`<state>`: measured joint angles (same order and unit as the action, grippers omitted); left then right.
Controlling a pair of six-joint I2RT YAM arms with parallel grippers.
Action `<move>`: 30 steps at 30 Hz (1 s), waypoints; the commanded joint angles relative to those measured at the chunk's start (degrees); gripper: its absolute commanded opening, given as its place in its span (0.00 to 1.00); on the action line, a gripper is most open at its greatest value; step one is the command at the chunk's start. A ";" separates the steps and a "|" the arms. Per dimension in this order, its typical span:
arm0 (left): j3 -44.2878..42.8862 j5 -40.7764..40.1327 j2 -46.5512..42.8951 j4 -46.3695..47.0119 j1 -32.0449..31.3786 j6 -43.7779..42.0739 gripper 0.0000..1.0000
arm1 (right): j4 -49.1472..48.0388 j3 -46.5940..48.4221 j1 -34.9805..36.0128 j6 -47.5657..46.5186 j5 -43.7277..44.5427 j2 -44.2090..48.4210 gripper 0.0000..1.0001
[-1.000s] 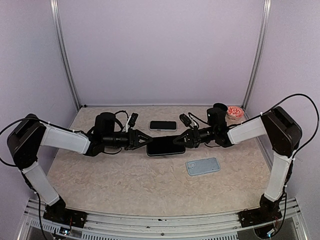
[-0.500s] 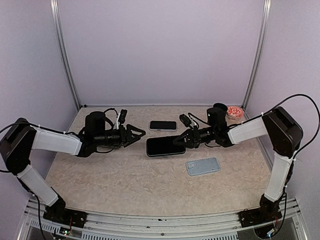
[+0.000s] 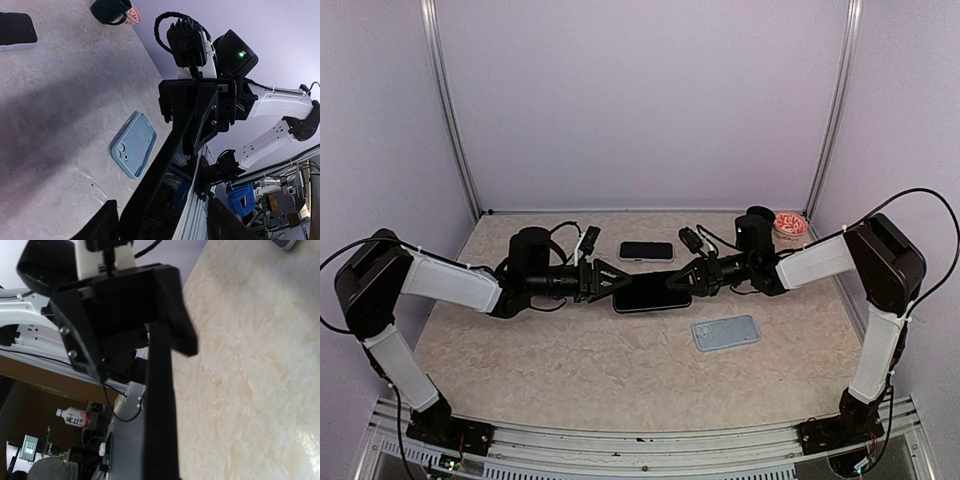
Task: Put the phone into the phone case
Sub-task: Press the phone with the phone case.
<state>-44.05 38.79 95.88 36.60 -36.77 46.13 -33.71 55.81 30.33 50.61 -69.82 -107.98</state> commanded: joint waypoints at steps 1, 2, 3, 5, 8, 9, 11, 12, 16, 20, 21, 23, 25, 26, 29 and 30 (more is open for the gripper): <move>-2.11 1.51 1.62 0.79 -0.75 -1.17 0.47 | -2.46 -0.09 0.61 -0.54 -2.17 2.07 0.00; -2.14 1.48 1.75 0.96 -0.75 -1.10 0.40 | -2.18 -0.01 0.61 -0.66 -2.08 1.88 0.00; -2.15 1.47 1.85 0.97 -0.75 -1.09 0.33 | -1.88 -0.04 0.61 -0.84 -2.01 1.75 0.00; -2.12 1.32 1.94 0.93 -0.75 -1.15 0.21 | -1.39 -0.03 0.61 -1.16 -1.86 1.51 0.00; -2.05 0.84 1.73 0.48 -0.84 -1.53 0.06 | -0.99 0.10 0.61 -1.30 -1.65 1.26 0.00; -1.89 0.47 1.52 0.23 -0.84 -1.63 0.03 | -0.81 0.26 0.61 -1.38 -1.63 1.19 0.00; -1.82 -0.27 1.11 -0.52 -0.84 -1.84 0.00 | -0.40 0.56 0.61 -1.56 -1.61 1.12 0.00; -1.79 -0.99 0.95 -1.22 -0.84 -1.99 0.00 | -0.08 0.73 0.61 -1.69 -1.63 1.11 0.00; -1.16 -3.77 -0.80 -2.88 -0.83 -2.81 0.00 | 1.23 0.68 0.61 -2.56 -1.92 1.65 0.19; -0.81 -5.42 -2.24 -3.81 -0.84 -4.01 0.00 | 1.55 -0.42 0.61 -3.55 -3.13 2.66 0.31; -0.93 -5.58 -2.44 -4.01 -0.84 -4.41 0.00 | 1.18 -0.80 0.69 -3.43 -3.68 2.81 0.32; -0.97 -5.73 -2.99 -4.36 -0.84 -5.10 0.00 | 0.14 -1.61 0.83 -3.05 -4.73 3.11 0.34; -1.02 -6.10 -3.21 -5.00 -0.84 -5.49 0.00 | -0.51 -2.15 1.00 -2.83 -5.24 3.37 0.33; -0.96 -6.34 -3.30 -5.35 -0.86 -5.71 0.00 | -0.93 -2.54 1.09 -2.76 -5.58 3.46 0.32; -1.03 -6.84 -3.76 -6.76 -0.84 -6.54 0.00 | -3.21 -3.45 1.14 -1.35 -6.38 3.68 0.22; -1.04 -7.00 -3.96 -7.07 -0.80 -6.66 0.00 | -4.74 -3.73 1.09 -0.58 -6.73 3.62 0.17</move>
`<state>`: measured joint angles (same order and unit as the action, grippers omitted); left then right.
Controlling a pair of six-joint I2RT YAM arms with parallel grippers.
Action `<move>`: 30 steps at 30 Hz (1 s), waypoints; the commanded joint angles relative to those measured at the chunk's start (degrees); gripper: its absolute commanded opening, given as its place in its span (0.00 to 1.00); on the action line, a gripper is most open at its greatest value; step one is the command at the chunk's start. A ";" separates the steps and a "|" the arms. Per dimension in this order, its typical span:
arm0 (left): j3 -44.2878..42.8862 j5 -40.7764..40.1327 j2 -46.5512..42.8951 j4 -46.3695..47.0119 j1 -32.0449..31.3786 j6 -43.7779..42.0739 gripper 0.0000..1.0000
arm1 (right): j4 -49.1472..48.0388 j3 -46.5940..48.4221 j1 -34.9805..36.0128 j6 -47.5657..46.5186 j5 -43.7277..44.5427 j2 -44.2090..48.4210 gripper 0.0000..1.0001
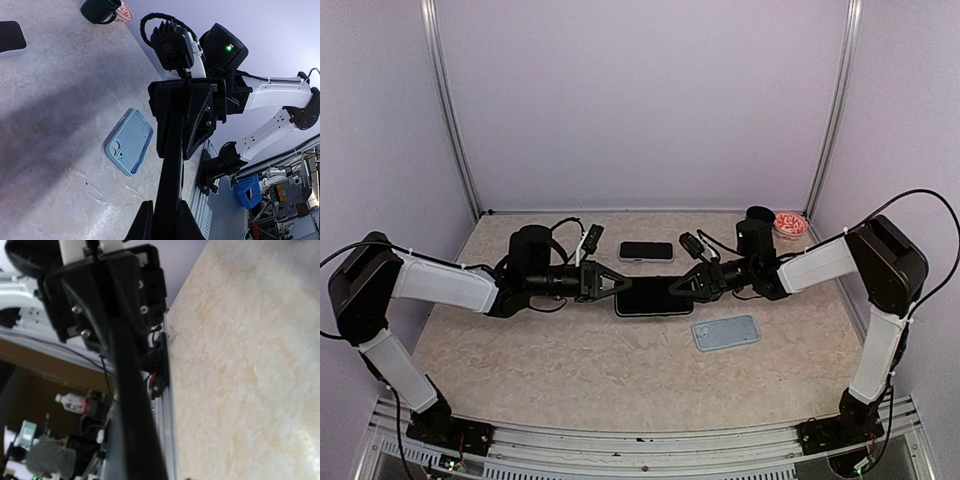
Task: Put the phone into the phone case
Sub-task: Press the phone with the phone case.
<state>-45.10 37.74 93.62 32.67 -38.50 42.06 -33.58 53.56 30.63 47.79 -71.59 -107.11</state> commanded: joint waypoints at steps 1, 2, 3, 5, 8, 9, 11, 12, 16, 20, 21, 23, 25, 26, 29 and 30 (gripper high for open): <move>0.01 -5.99 -1.76 -3.41 0.96 -2.60 0.00 | -5.58 -1.72 0.80 3.06 -5.07 2.66 0.15; 0.01 -6.01 -1.71 -3.62 1.04 -2.60 0.00 | -6.82 -1.90 0.82 3.84 -5.24 2.56 0.13; 0.10 -5.95 -1.74 -3.67 1.18 -2.52 0.00 | -8.08 -2.16 0.83 4.85 -5.45 2.45 0.11; 0.35 -5.99 -1.71 -3.74 1.44 -2.36 0.00 | -11.57 -2.62 0.83 7.24 -5.85 2.23 0.07; 0.70 -5.97 -1.53 -3.69 1.96 -1.88 0.00 | -16.78 -3.19 0.83 10.70 -6.50 1.97 0.01; 0.84 -5.92 -1.38 -3.62 2.14 -1.73 0.00 | -17.35 -3.34 0.83 11.26 -6.61 1.91 0.00; 1.31 -5.43 -1.21 -2.94 2.51 -1.09 0.08 | -17.54 -3.21 0.83 11.56 -6.72 1.97 0.00; 1.58 -5.02 -1.10 -2.24 2.74 -0.62 0.13 | -17.59 -3.19 0.83 11.65 -6.60 2.10 0.00; 2.52 -3.91 -0.90 -0.36 3.00 0.90 0.37 | -18.10 -3.19 0.43 11.99 -5.25 2.93 0.00; 4.37 -2.35 -0.58 2.51 2.83 2.96 0.50 | -18.62 -2.69 -0.36 12.76 -3.79 3.94 0.00; 5.01 -1.94 -0.52 3.56 2.82 3.69 0.51 | -18.61 -2.47 -0.58 12.75 -3.47 4.19 0.00; 6.12 -1.20 -0.40 5.41 2.61 5.05 0.54 | -18.34 -2.05 -0.90 12.66 -2.91 4.36 0.00; 6.65 -0.31 -0.12 6.47 2.13 5.72 0.55 | -17.20 -1.49 -0.96 11.96 -2.38 4.37 0.00; 6.71 -0.04 0.03 6.62 1.85 5.88 0.55 | -16.39 -1.19 -1.01 11.34 -2.00 4.37 0.00; 6.70 0.29 0.48 6.62 0.98 6.14 0.56 | -11.60 0.09 -1.10 7.90 -0.73 4.73 0.00; 6.69 0.34 0.50 6.62 0.83 6.26 0.56 | -8.87 0.53 -1.21 6.42 -0.17 4.94 0.00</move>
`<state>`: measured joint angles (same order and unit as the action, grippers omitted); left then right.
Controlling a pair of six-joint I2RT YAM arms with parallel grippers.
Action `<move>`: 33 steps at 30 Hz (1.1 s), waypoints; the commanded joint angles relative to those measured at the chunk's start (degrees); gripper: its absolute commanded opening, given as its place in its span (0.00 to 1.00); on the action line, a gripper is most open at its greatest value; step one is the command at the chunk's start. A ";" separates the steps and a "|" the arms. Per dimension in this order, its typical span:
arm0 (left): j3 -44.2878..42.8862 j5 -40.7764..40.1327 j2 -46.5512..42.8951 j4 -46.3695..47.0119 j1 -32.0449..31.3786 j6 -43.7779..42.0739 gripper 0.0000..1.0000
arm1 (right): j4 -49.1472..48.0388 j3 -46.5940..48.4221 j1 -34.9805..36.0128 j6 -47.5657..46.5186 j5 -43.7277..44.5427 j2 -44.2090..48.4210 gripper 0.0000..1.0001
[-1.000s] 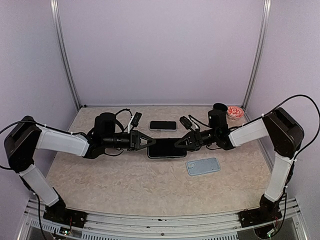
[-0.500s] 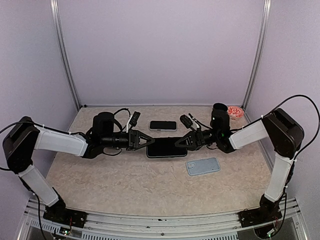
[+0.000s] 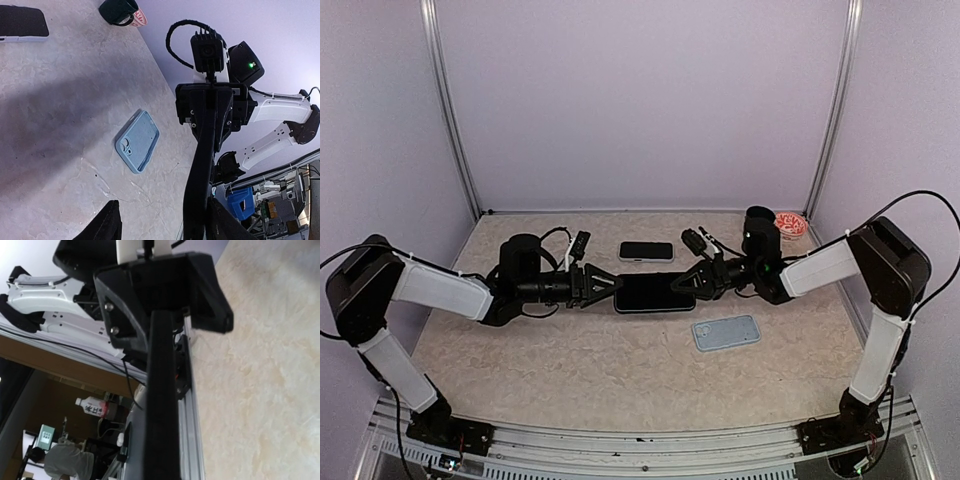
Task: Put the phone into the phone case
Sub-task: Press the phone with the phone case.
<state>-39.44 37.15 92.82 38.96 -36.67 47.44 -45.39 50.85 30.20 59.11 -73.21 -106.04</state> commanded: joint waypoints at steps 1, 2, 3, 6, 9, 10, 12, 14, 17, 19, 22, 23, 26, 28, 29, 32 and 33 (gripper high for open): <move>0.96 1.01 1.31 0.33 -1.18 1.00 0.56 | 5.66 3.75 -0.75 -6.78 2.16 4.09 0.00; 0.87 1.20 1.32 0.41 -1.28 1.12 0.56 | 8.88 4.52 -0.87 -9.01 3.11 4.35 0.00; 0.78 1.45 1.32 0.65 -1.34 1.36 0.57 | 11.81 5.22 -0.92 -11.40 3.97 4.56 0.00; 0.64 2.07 1.11 0.90 -1.55 1.89 0.60 | 17.05 6.50 -1.31 -15.38 6.55 5.08 0.00; 0.46 2.18 0.58 0.70 -1.57 1.95 0.60 | 18.40 6.84 -1.62 -16.32 7.36 5.14 0.00; 0.36 2.04 0.53 0.48 -1.57 1.88 0.60 | 18.97 6.98 -1.63 -16.62 7.50 5.06 0.00; 0.12 1.64 0.36 0.33 -1.32 1.65 0.59 | 20.12 7.30 -1.63 -17.36 7.68 4.89 0.00; -0.08 1.39 0.50 0.37 -0.99 1.70 0.59 | 20.37 7.32 -1.63 -17.54 7.53 4.75 0.00; -0.51 0.87 0.83 0.39 -0.28 1.79 0.59 | 20.49 7.21 -1.63 -17.56 7.28 4.87 0.00; -1.07 1.19 1.32 0.67 -0.16 2.04 0.59 | 20.51 7.15 -1.63 -17.57 7.29 5.08 0.00; -2.02 1.59 2.49 0.85 -0.53 2.30 0.59 | 20.51 7.08 -1.60 -17.55 7.22 5.23 0.00; -2.30 1.63 2.73 0.88 -0.73 2.28 0.59 | 20.34 7.09 -1.64 -17.48 7.22 5.23 0.00; -2.66 1.17 3.82 0.52 -0.94 2.03 0.59 | 19.20 6.64 -1.63 -16.85 6.75 5.27 0.00; -2.56 0.26 4.10 -0.15 -0.87 1.35 0.59 | 17.54 6.13 -1.63 -15.76 6.11 5.40 0.00; -2.64 -0.28 4.16 -0.63 -0.86 1.01 0.59 | 16.49 5.75 -1.63 -14.98 5.70 5.48 0.00; -2.50 -1.13 4.13 -1.22 -0.86 0.51 0.59 | 15.61 5.55 -1.64 -14.38 5.38 5.46 0.00; -2.44 -0.93 4.13 -0.92 -0.93 0.65 0.59 | 15.59 5.62 -1.63 -14.42 5.42 5.42 0.00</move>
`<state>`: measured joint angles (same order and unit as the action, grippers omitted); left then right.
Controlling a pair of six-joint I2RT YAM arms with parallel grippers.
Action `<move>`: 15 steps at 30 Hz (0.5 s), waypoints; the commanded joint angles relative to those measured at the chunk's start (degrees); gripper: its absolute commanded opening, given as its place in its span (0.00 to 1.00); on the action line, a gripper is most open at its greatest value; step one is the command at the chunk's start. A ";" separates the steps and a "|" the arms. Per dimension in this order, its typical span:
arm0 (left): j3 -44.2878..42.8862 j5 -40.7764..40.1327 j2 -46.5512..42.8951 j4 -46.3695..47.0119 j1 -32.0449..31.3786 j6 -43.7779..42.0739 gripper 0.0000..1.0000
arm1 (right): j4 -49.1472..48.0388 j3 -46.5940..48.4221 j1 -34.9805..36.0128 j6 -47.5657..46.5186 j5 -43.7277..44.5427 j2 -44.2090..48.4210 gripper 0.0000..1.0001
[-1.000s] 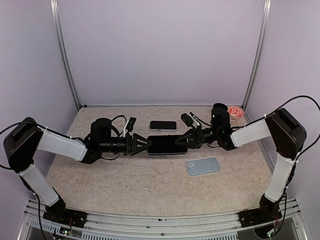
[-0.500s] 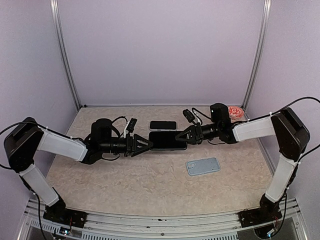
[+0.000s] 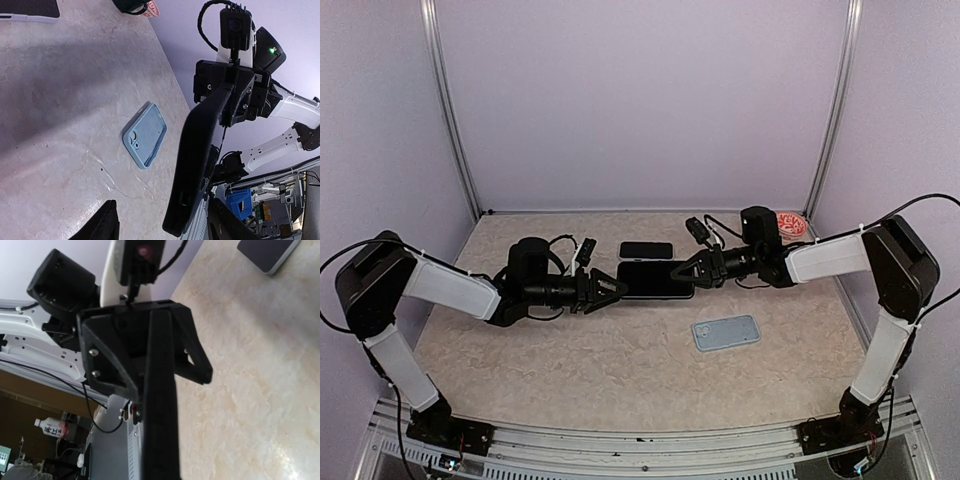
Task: Put the phone into the phone case
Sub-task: Press the phone with the phone case.
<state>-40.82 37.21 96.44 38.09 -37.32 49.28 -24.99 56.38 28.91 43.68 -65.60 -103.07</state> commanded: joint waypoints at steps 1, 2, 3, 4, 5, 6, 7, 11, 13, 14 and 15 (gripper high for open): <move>-1.10 -0.61 0.57 0.55 -0.29 -0.87 0.59 | -4.89 0.13 -0.34 1.05 -2.13 2.31 0.00; -1.11 -0.23 0.71 1.32 -0.34 -0.43 0.58 | -4.93 0.20 -0.34 1.03 -2.16 2.14 0.00; -1.11 0.25 0.95 2.61 -0.38 0.03 0.58 | -5.22 0.12 -0.30 1.22 -2.21 1.95 0.00; -1.04 0.69 1.15 3.80 -0.45 0.67 0.57 | -5.66 -0.03 -0.30 1.54 -2.31 1.72 0.00; -1.02 1.09 1.32 4.77 -0.47 1.36 0.56 | -6.66 -0.19 -0.26 2.11 -2.34 1.51 0.00; -1.10 1.49 1.73 5.67 -0.52 1.97 0.55 | -7.24 -0.39 -0.25 2.53 -2.46 1.28 0.00; -1.25 1.94 1.99 6.45 -0.60 2.44 0.54 | -7.67 -0.61 -0.25 2.81 -2.58 1.09 0.00; -2.25 2.85 3.42 7.28 -1.23 3.26 0.46 | -8.10 -1.05 -0.25 2.88 -2.45 0.76 0.00; -2.34 2.79 3.70 7.36 -1.43 3.37 0.40 | -7.18 -1.01 -0.25 2.23 -2.03 0.83 0.00; -2.34 2.71 3.74 7.37 -1.49 3.50 0.37 | -6.25 -0.83 -0.25 1.49 -1.60 0.85 0.00; -2.31 2.63 3.75 7.36 -1.52 3.58 0.33 | -4.86 -0.57 -0.25 0.43 -1.08 0.93 0.00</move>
<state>-41.76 39.00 99.33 43.16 -38.33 52.38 -28.62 55.42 28.91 46.09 -65.91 -103.07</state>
